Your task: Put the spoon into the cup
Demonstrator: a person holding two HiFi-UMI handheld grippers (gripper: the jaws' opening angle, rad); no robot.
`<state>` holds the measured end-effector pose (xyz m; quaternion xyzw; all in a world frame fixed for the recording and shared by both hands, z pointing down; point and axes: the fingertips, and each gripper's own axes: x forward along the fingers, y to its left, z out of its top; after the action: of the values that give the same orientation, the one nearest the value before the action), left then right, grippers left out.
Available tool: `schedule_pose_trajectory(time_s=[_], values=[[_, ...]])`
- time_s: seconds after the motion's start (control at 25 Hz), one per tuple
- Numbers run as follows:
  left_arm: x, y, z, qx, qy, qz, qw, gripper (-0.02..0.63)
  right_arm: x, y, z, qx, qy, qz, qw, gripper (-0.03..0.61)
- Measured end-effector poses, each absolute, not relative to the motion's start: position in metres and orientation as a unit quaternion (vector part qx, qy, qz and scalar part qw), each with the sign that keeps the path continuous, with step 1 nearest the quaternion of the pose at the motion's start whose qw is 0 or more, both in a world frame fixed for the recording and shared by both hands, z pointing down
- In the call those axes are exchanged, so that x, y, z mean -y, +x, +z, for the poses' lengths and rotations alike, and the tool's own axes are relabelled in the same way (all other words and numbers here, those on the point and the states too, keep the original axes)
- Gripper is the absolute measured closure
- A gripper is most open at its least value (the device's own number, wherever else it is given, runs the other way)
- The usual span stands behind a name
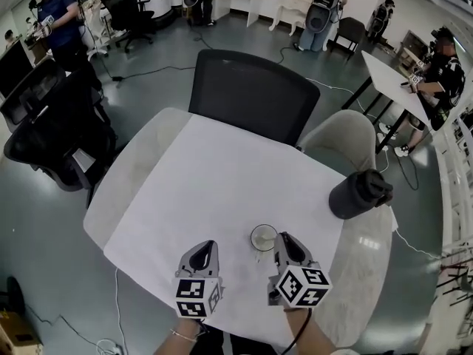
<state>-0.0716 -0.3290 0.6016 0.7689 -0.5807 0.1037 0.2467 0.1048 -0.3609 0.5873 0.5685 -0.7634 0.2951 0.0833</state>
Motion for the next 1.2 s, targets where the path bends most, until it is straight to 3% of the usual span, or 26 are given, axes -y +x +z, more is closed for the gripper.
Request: schedule_pose_trajectory(time_s=[0.92, 1.2], values=[[0.325, -0.064, 0.624, 0.571, 0.768, 0.121, 0.264, 0.595, 0.361, 0.097, 0.611, 0.758, 0.566, 0.306, 0.105, 0.515], [0.322, -0.065, 0.616, 0.570, 0.770, 0.120, 0.259, 0.595, 0.358, 0.109, 0.610, 0.745, 0.581, 0.308, 0.112, 0.445]])
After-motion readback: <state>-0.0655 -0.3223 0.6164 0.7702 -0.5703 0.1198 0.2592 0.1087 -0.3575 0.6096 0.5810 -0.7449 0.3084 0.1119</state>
